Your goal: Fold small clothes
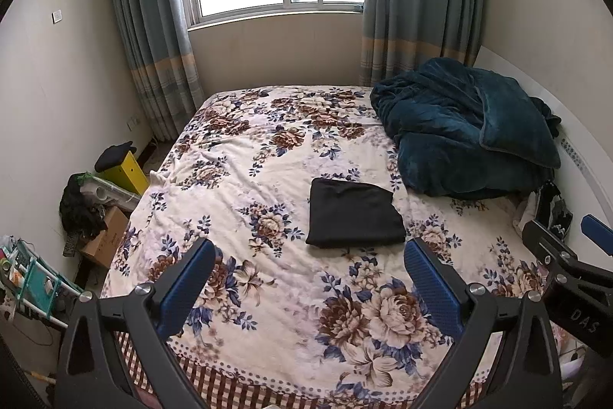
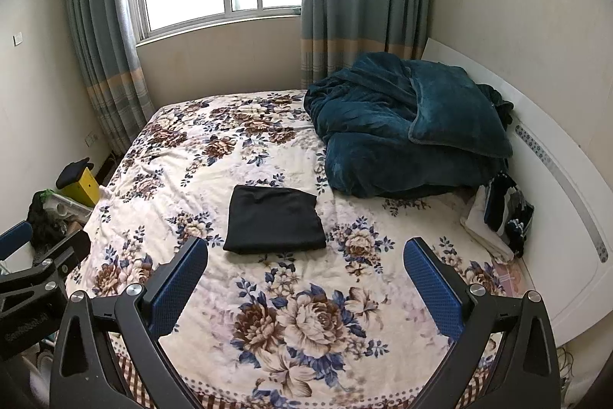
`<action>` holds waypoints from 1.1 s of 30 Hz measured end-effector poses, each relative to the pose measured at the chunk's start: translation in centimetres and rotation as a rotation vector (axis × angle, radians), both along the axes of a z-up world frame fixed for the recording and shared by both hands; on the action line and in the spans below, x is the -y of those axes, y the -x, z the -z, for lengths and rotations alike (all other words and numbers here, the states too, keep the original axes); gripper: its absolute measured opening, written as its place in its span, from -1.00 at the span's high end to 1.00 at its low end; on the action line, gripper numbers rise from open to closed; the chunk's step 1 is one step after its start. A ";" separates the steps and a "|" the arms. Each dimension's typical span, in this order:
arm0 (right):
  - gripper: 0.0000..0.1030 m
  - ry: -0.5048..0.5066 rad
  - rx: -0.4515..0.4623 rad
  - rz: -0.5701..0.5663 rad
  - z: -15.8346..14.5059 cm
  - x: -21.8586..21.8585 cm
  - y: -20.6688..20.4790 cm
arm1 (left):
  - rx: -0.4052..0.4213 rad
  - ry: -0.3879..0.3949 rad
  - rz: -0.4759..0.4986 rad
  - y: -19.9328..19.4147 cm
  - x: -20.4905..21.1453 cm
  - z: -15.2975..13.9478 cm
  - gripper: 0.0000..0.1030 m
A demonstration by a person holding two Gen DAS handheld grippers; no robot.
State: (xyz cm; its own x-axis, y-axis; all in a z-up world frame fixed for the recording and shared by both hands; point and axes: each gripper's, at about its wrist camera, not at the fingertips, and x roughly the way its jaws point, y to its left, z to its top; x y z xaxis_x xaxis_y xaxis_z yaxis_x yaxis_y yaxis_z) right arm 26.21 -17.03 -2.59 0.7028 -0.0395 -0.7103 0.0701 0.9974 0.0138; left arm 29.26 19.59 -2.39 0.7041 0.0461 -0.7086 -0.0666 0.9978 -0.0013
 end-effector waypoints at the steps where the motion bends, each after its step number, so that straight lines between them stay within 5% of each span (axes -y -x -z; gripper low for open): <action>1: -1.00 0.006 0.000 0.000 0.0 -0.1 0.0 | 0.000 -0.002 -0.002 0.0 0.0 0.0 -0.96; 33: -1.00 0.007 -0.009 0.005 0.5 -1.3 1.1 | 0.001 -0.006 -0.007 0.3 -0.3 -0.5 -0.96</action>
State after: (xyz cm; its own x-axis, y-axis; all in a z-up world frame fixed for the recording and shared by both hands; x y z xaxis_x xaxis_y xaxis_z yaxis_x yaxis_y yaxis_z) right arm 25.14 -15.77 -3.06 0.6964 -0.0483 -0.7161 0.0755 0.9971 0.0062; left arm 29.01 19.90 -1.89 0.7045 0.0557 -0.7075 -0.0739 0.9973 0.0049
